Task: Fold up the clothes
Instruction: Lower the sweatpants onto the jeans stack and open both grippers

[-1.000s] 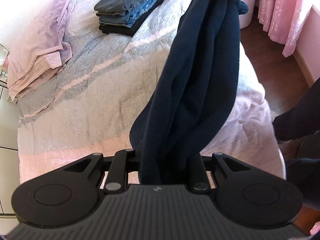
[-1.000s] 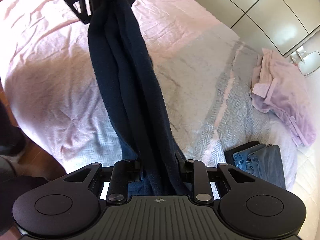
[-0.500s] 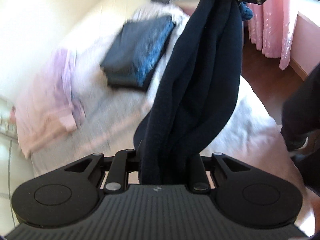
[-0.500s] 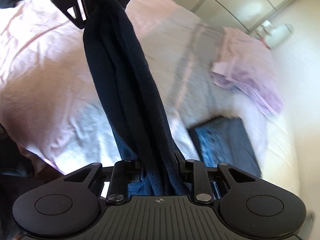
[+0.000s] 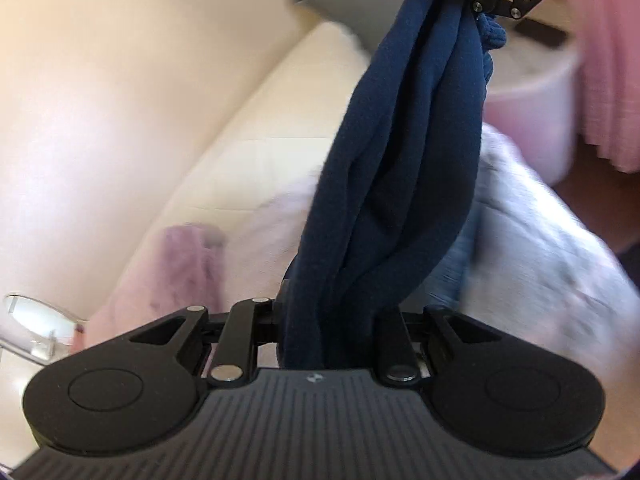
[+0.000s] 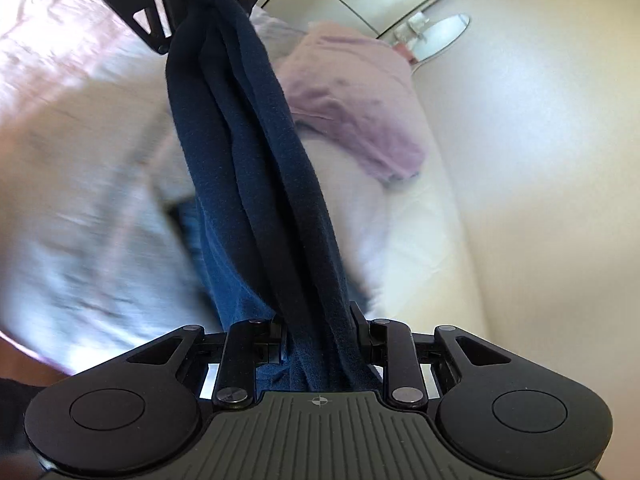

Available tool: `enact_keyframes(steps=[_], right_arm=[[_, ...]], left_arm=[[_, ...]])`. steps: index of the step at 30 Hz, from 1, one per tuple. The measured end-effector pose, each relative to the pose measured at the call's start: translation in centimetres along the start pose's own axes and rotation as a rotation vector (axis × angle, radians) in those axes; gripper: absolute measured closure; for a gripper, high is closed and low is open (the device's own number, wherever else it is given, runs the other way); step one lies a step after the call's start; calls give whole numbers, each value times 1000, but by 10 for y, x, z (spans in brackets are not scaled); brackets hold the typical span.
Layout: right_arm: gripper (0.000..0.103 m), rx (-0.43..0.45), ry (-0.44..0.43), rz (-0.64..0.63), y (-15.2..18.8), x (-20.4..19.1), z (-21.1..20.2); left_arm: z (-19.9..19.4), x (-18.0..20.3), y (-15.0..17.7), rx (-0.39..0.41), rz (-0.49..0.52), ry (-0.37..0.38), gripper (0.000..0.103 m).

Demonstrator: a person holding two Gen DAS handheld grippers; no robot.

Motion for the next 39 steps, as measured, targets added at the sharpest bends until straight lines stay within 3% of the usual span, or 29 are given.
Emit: enact_keyframes(steps=[4,6,8,10,12,13,16,20,25,28,30,35,39], right_arm=[[77,67,45,-63,33,68,66],[77,110,71,-98,50,80,98],[77,144,71,-121,72,75,132],[76,145,28,-130,102,51,169],[75,102,-73,-119,131,16,205],[71,81,-128,-123,143,-1,218],[65,107,-120,-131,155,-24,219],[63,107,-107,-143,154,-20,205],[63,68,-126,-120,155,-12,201],[72,39,-133,-78,153,-9,200],[73,44,-114,-49,150,-1,185],[73,39,-116,-61,149,-20,180],[65,27,-111,-97,152,-35,188]], left_arm=[[78,-14,-10,-46,-14,-97,84],[116,-19,-13,-71,-21,-141,83],[154,8,6,-121,-23,-126,82],[193,52,30,-198,-4,-60,81],[216,88,47,-251,37,-22,80],[223,102,54,-264,54,-18,85],[218,103,56,-237,18,-64,80],[206,96,50,-229,40,-47,74],[200,91,57,-237,23,-17,79],[189,85,58,-221,1,-26,80],[180,85,58,-208,-15,-34,80],[190,100,68,-232,-3,-14,81],[177,97,60,-228,11,-24,76]])
Point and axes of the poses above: each gripper's, at about its wrist camera, not at the fingertips, and z roughly the way its jaws point, x to its right, y to its underside, the point moved 3 cm from there along z, roughly the way its jaws point, and after that the axes turned 9 degrees about x, right-handed, at the moved point
